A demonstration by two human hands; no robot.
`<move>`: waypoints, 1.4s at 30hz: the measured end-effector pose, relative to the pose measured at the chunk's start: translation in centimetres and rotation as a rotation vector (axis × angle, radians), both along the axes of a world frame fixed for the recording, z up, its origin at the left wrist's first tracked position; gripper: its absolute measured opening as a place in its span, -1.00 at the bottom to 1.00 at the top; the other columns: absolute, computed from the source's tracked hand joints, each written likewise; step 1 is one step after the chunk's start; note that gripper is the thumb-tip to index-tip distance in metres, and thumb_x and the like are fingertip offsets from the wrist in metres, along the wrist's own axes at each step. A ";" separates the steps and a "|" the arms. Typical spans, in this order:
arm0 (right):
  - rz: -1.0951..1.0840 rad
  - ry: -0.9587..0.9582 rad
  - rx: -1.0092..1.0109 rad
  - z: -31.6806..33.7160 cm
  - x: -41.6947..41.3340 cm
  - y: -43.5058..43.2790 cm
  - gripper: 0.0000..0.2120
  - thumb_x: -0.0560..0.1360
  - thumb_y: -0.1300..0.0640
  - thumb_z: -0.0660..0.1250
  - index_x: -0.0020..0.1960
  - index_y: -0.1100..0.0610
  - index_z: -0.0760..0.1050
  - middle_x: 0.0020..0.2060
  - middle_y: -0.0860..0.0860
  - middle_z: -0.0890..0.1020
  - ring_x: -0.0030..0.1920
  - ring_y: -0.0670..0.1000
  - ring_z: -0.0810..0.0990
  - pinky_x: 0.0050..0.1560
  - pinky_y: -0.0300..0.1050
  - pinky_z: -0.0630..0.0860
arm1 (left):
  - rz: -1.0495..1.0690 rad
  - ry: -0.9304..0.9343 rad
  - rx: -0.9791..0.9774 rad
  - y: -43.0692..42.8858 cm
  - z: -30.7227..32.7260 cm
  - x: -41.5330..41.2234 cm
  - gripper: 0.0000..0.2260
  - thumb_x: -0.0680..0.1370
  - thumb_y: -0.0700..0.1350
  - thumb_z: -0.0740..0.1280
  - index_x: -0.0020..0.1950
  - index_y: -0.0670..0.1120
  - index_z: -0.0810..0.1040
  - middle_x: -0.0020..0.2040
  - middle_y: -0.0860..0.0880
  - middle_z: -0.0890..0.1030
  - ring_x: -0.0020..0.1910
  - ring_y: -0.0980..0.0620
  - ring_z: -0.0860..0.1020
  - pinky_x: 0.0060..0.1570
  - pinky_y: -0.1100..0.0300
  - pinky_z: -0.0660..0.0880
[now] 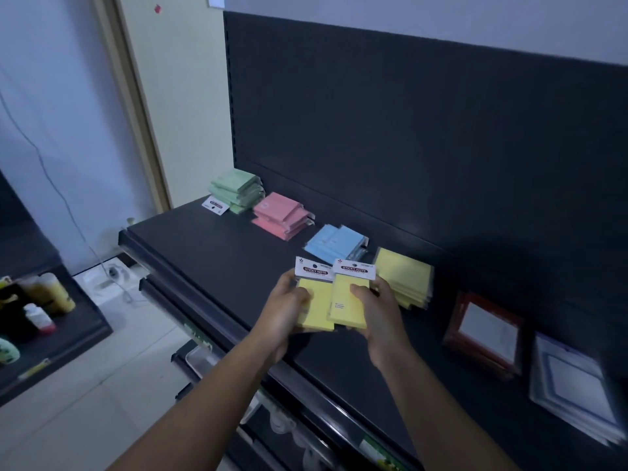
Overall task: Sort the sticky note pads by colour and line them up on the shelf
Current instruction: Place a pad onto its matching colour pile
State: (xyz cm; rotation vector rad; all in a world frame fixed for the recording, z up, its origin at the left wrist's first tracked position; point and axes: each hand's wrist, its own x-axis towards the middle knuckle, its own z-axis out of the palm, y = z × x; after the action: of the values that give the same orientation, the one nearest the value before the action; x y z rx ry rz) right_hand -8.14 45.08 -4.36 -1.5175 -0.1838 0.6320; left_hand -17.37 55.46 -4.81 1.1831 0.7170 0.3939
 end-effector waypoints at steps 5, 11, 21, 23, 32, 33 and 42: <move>-0.018 -0.002 0.013 0.3 0.6 0.3 -0.74 0.52 0.21 0.18 0.00 -0.12 0.51 -0.29 -0.16 0.65 -0.24 -0.05 0.60 -0.43 -0.19 0.48 | -0.052 -0.012 -0.021 1.0 0.1 1.4 -0.63 0.52 -0.30 0.09 0.16 0.10 0.43 -0.10 -0.02 0.61 -0.15 -0.04 0.58 -0.39 0.17 0.54; -0.097 0.010 0.018 0.1 2.3 -0.7 -0.64 0.48 0.26 0.09 0.10 -0.05 0.53 -0.13 -0.02 0.57 -0.18 0.00 0.55 -0.46 -0.21 0.45 | -0.112 -0.030 -0.008 0.4 -0.1 3.8 -0.61 0.52 -0.31 0.10 0.19 0.10 0.44 -0.11 0.02 0.61 -0.20 0.01 0.59 -0.39 0.18 0.54; -0.295 -0.095 0.082 0.3 7.6 -3.4 -0.54 0.50 0.31 0.19 0.36 0.02 0.37 -0.10 -0.17 0.57 -0.15 -0.16 0.55 -0.33 -0.34 0.50 | -0.180 -0.091 0.096 -2.2 1.2 10.3 -0.56 0.55 -0.36 0.11 0.33 0.06 0.35 -0.05 -0.01 0.61 -0.19 0.05 0.58 -0.40 0.23 0.54; -0.322 -0.109 0.088 0.6 9.1 -4.3 -0.55 0.49 0.32 0.20 0.34 0.05 0.40 -0.09 -0.17 0.60 -0.16 -0.19 0.57 -0.33 -0.39 0.47 | -0.167 -0.092 0.117 -3.1 1.3 12.1 -0.53 0.58 -0.33 0.15 0.42 0.06 0.23 0.05 -0.02 0.58 -0.14 0.05 0.58 -0.36 0.22 0.57; -0.172 -0.252 -0.060 -0.4 11.2 -5.0 -0.62 0.44 0.35 0.17 0.10 0.02 0.57 -0.17 -0.03 0.66 -0.24 -0.17 0.58 -0.20 -0.29 0.48 | -0.207 0.057 0.584 -3.9 -0.2 16.0 -0.55 0.55 -0.26 0.27 0.43 -0.11 0.27 0.28 0.02 0.45 0.27 0.06 0.43 0.19 0.35 0.35; -0.139 -0.275 -0.103 -0.6 11.1 -5.0 -0.63 0.44 0.35 0.18 0.15 0.07 0.54 -0.13 -0.06 0.63 -0.23 -0.22 0.55 -0.20 -0.37 0.45 | -0.232 0.064 0.621 -4.0 -0.5 16.1 -0.53 0.55 -0.28 0.26 0.44 -0.14 0.25 0.30 -0.01 0.41 0.28 0.06 0.39 0.16 0.44 0.29; -0.151 -0.417 -0.340 -1.0 10.4 -3.3 -0.44 0.49 0.28 0.22 0.47 0.10 0.22 0.45 -0.02 0.26 0.40 -0.05 0.28 0.42 -0.09 0.24 | -0.346 0.076 0.790 -2.0 -1.5 16.7 -0.56 0.54 -0.27 0.18 0.43 -0.15 0.26 0.35 -0.03 0.33 0.42 -0.06 0.21 0.39 0.12 0.13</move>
State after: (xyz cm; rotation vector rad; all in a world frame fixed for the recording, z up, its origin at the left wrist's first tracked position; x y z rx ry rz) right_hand 2.26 41.76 -5.37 -1.9633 -0.2861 0.2249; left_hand -0.67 53.48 -6.33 2.0411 0.4030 0.3477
